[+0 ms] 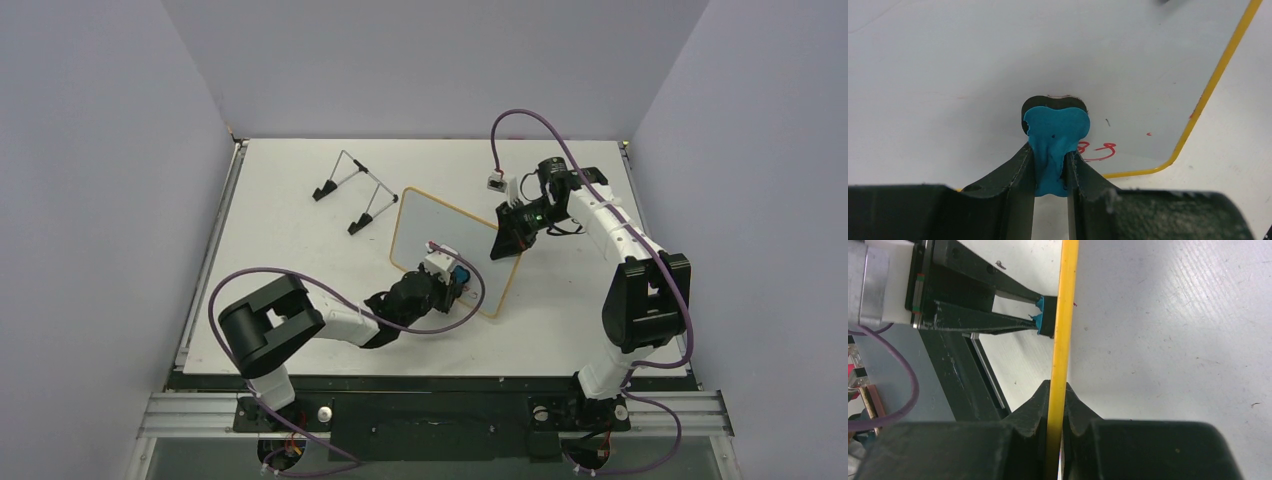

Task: Erase the whiteboard
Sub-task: Erase the center of the board with the whiteboard.

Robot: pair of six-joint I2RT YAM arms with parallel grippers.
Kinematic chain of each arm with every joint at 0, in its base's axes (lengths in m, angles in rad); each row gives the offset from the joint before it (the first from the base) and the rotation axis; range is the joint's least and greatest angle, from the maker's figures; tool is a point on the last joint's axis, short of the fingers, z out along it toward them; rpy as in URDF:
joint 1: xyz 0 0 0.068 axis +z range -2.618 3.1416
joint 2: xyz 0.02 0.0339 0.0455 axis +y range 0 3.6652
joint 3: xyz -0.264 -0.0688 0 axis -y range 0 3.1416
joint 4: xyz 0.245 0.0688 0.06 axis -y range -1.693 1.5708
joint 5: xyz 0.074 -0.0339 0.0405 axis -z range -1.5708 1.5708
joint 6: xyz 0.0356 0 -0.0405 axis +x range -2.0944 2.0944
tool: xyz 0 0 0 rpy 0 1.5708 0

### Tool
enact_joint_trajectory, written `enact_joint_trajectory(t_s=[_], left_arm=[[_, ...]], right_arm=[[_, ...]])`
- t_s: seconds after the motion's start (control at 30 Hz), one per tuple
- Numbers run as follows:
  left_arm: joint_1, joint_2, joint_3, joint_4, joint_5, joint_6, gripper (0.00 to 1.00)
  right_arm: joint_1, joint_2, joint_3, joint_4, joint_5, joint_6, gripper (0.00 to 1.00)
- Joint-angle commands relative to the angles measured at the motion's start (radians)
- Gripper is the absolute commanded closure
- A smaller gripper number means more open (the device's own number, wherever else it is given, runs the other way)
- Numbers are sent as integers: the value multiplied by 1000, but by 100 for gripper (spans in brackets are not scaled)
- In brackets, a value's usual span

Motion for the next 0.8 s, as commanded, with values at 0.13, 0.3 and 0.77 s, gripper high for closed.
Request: enact_joint_trajectory(t_s=[0.13,0.3,0.77], left_arm=[[94,-49,-44,37,4,-20,100],[-19,0,33,17,-20,-4,100],[72,-56,-22,27,-9,-8,100]], right_arm=[[31,-70,-3,-85,-210,25,100],[32,-71,-3,-85,-210,24,100],[31,-76,-6,-84,-211,20,100]])
